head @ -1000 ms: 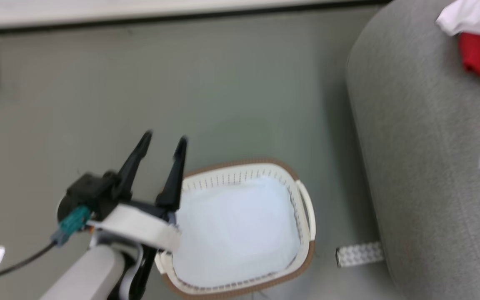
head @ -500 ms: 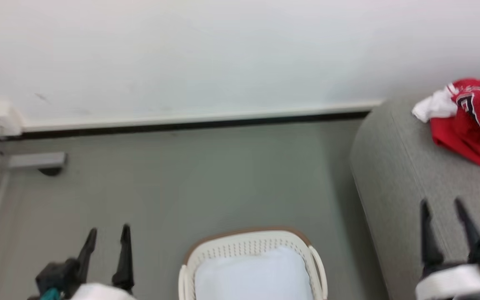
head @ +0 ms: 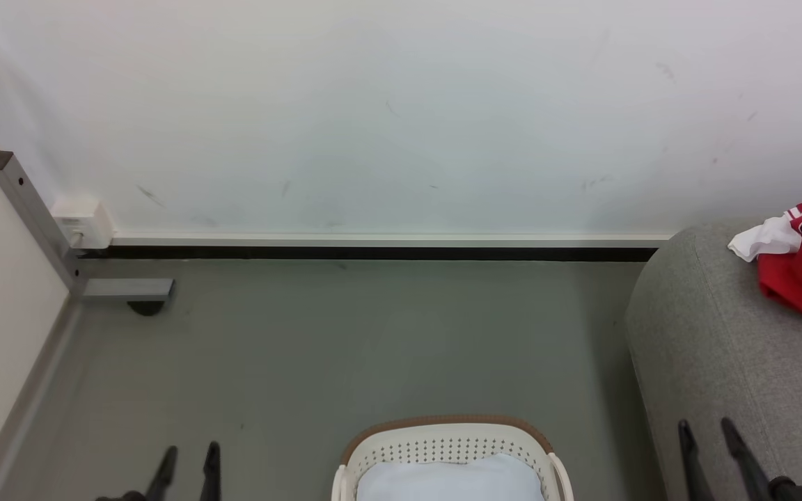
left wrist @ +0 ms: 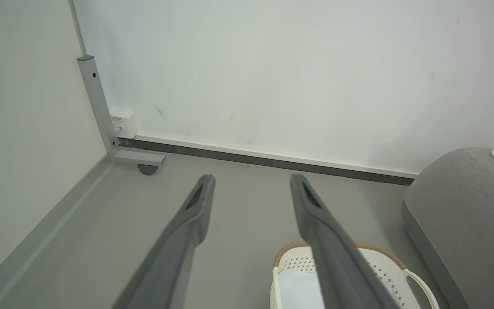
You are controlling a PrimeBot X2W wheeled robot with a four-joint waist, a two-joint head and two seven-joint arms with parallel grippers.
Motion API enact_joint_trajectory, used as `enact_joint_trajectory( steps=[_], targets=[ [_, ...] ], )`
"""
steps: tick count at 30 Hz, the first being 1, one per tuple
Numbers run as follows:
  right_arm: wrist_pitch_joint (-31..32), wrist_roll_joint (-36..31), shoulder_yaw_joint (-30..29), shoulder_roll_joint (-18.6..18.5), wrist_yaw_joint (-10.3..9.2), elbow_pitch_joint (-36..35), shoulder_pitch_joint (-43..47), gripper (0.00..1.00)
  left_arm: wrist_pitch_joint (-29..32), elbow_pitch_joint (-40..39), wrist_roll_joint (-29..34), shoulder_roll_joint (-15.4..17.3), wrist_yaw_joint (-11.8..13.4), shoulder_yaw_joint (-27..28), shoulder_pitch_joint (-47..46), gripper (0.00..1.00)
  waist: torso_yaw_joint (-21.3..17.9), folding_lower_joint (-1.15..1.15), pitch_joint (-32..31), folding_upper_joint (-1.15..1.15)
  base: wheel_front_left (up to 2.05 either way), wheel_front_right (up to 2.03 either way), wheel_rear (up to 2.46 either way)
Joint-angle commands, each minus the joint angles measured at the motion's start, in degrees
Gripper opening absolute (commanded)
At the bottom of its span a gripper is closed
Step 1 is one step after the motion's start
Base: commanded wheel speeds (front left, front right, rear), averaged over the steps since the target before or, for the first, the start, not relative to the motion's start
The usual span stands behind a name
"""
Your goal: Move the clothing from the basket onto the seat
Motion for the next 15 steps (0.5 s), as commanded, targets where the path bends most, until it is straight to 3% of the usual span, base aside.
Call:
enact_joint_trajectory(
  steps=[1,6,15],
  targets=[
    [0.08,0.16,0.05,0.24,0.00,0.64,0.07,0.00,0.10,0.75,-0.19,-0.25,0.00,-0.12,0.11,0.00,0.02,0.01,-0.01,0.00,0.00,0.00,0.00],
    [0.18,0.38,0.22,0.94,0.00,2.47,1.01,0.00,0.15,2.63,-0.42,-1.37,-0.01,-0.56,0.79,0.00,0.03,0.01,-0.02,0.00,0.00,0.00,0.00],
    [2.90,10.44,-0.56,0.81,-0.01,1.88,-0.05,0.00,2.88,2.44,-9.38,-2.18,-1.41,1.37,-0.56,0.00,0.13,0.01,0.13,0.00,0.00,0.00,0.00]
  ],
)
